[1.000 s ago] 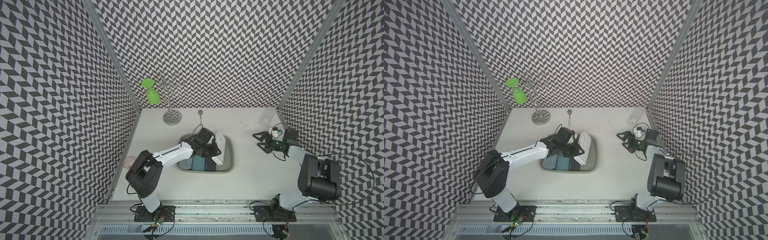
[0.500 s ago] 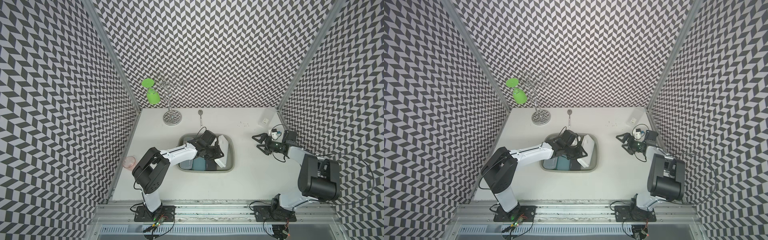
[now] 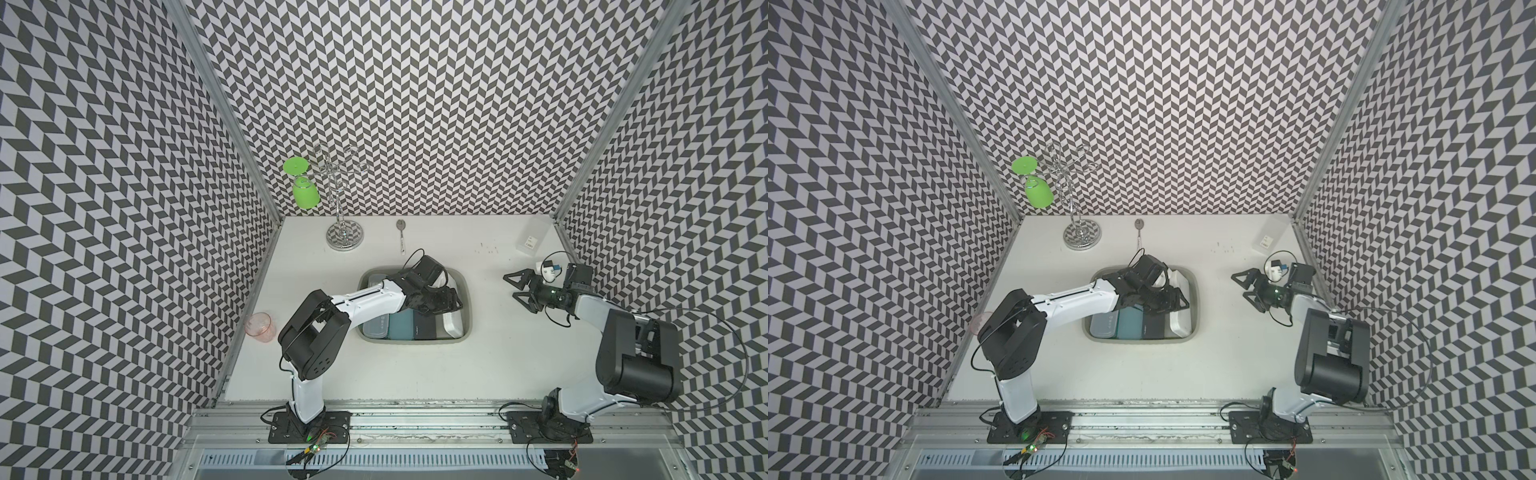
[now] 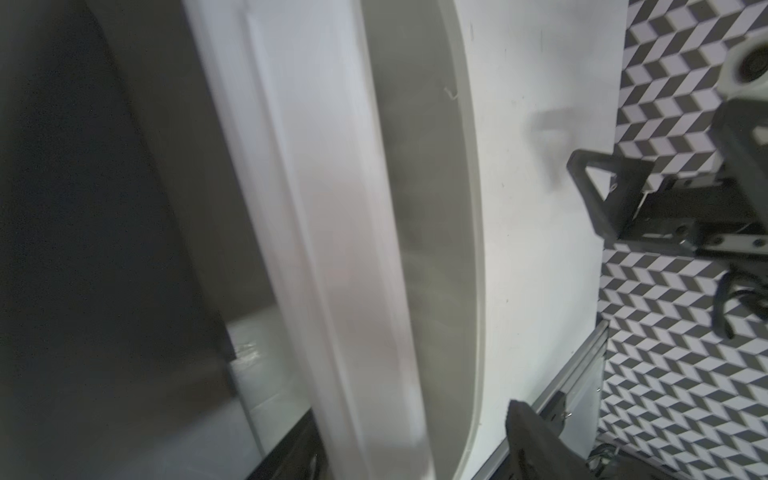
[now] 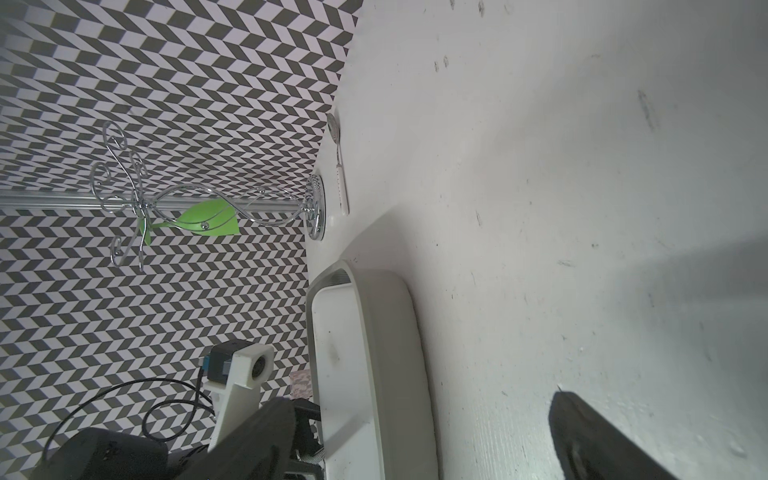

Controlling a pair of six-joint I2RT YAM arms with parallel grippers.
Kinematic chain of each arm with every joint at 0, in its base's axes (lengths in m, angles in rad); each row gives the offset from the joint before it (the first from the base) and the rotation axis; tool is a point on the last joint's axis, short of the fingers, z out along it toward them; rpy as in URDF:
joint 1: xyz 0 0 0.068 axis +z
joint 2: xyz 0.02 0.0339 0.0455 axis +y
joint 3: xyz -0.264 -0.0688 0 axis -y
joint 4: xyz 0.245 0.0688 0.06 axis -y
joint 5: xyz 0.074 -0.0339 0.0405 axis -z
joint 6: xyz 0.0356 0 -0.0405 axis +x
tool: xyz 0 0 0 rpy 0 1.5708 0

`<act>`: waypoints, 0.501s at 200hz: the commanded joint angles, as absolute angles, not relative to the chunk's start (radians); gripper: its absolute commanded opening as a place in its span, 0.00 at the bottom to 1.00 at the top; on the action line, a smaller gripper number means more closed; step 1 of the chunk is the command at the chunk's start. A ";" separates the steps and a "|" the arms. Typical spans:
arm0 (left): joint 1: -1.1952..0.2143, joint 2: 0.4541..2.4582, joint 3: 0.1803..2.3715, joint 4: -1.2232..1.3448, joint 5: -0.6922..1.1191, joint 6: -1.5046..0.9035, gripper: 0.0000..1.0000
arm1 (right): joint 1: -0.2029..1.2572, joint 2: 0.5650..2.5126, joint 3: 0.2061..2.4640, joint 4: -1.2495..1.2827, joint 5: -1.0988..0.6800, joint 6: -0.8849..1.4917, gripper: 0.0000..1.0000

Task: Put the pencil case into the storage box
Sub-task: Place the pencil case at the storage box.

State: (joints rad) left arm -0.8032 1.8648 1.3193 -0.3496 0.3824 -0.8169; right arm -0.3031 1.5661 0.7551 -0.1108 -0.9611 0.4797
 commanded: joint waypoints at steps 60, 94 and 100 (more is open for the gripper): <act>-0.772 1.822 1.440 -0.649 0.229 -0.619 0.73 | -0.290 1.556 0.768 -0.068 -0.978 0.492 1.00; -0.730 1.800 1.467 -0.697 0.180 -0.583 0.73 | -0.288 1.559 0.775 -0.070 -0.982 0.492 0.99; -0.724 1.802 1.478 -0.706 0.172 -0.576 0.72 | -0.287 1.560 0.776 -0.070 -0.981 0.491 0.99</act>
